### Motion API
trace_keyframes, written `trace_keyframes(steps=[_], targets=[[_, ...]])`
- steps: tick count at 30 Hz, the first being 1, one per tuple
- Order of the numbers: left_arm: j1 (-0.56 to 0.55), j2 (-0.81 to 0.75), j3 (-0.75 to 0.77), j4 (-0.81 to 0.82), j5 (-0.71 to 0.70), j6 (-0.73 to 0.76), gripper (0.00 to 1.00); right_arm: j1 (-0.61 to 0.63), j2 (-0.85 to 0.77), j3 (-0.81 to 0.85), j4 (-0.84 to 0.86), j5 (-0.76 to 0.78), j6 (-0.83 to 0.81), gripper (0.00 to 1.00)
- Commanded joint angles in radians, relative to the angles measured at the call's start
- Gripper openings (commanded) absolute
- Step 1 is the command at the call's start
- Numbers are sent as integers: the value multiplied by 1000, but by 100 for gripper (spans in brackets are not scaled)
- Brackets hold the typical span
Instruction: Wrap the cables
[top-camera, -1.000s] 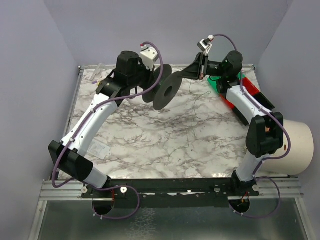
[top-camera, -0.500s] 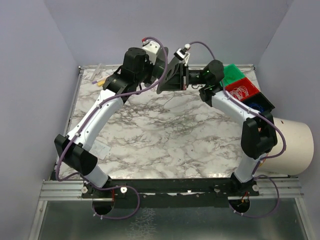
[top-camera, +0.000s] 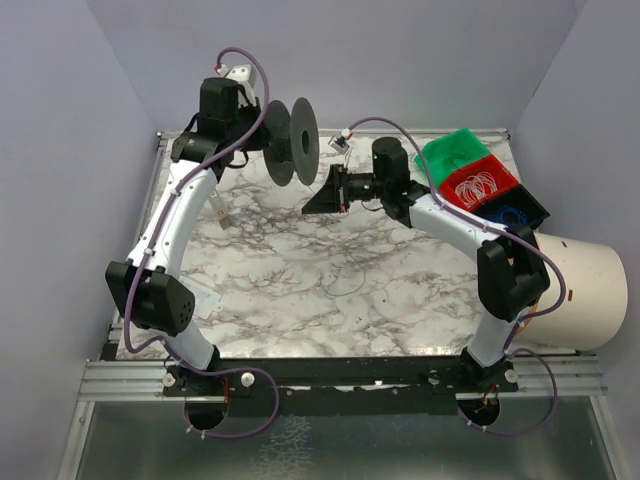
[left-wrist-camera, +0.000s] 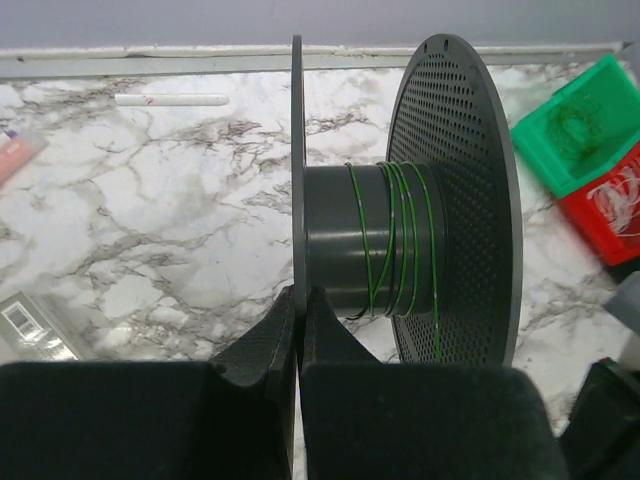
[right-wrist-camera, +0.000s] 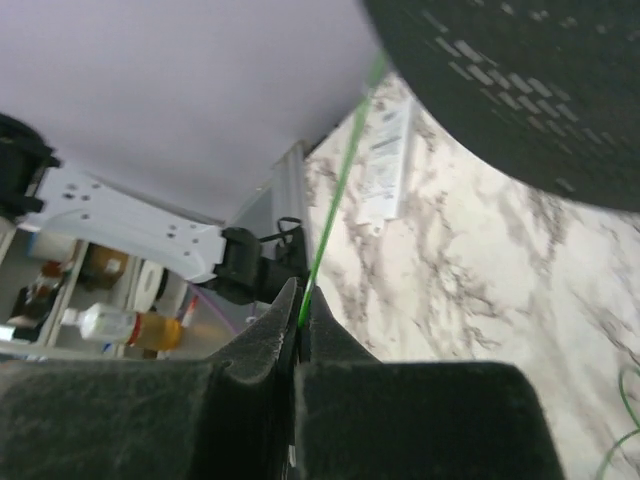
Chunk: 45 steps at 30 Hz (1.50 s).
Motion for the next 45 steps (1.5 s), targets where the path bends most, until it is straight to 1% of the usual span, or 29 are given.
trace_keyframes(steps=[1, 4, 9, 12, 14, 17, 19, 21, 22, 23, 24, 27, 30, 31, 33, 35, 39, 43, 45], targets=[[83, -34, 25, 186, 241, -171, 0, -2, 1, -55, -144, 190, -119, 0], [105, -55, 2, 244, 364, -207, 0, -44, 15, -56, -196, 316, -129, 0], [109, -105, -36, 289, 513, -187, 0, -192, 18, -47, -207, 469, -95, 0], [110, -133, -55, 287, 573, -153, 0, -290, 9, -41, -191, 496, -82, 0], [109, -145, -64, 270, 614, -116, 0, -353, 8, -41, -139, 451, -54, 0], [106, -152, -70, 208, 649, -11, 0, -432, 27, -7, -63, 281, 23, 0], [106, -153, -69, 148, 659, 79, 0, -457, 53, 67, -81, 144, 38, 0], [104, -151, -68, 91, 657, 164, 0, -462, 77, 152, -141, 15, 48, 0], [100, -152, -68, 63, 644, 207, 0, -462, 80, 180, -149, -46, 66, 0], [93, -152, -66, 33, 628, 244, 0, -462, 76, 186, -108, -102, 118, 0], [83, -154, -66, 16, 601, 286, 0, -462, 64, 176, -29, -152, 197, 0], [26, -167, -81, 0, 437, 371, 0, -462, 19, 119, 321, -259, 521, 0], [-35, -172, -100, 13, 258, 404, 0, -453, -8, 106, 641, -312, 839, 0], [-49, -173, -105, 21, 213, 404, 0, -446, -16, 107, 724, -320, 911, 0], [-81, -173, -116, 46, 97, 398, 0, -418, -31, 108, 853, -331, 1005, 0], [-102, -171, -129, 69, 48, 390, 0, -372, -51, 102, 882, -333, 1002, 0], [-135, -156, -128, 88, -27, 364, 0, -268, -74, 92, 796, -323, 898, 0], [-174, -136, -121, 99, -161, 331, 0, -209, -41, 119, 890, -282, 932, 0], [-182, -124, -112, 99, -202, 304, 0, -177, -14, 136, 913, -284, 908, 0]])
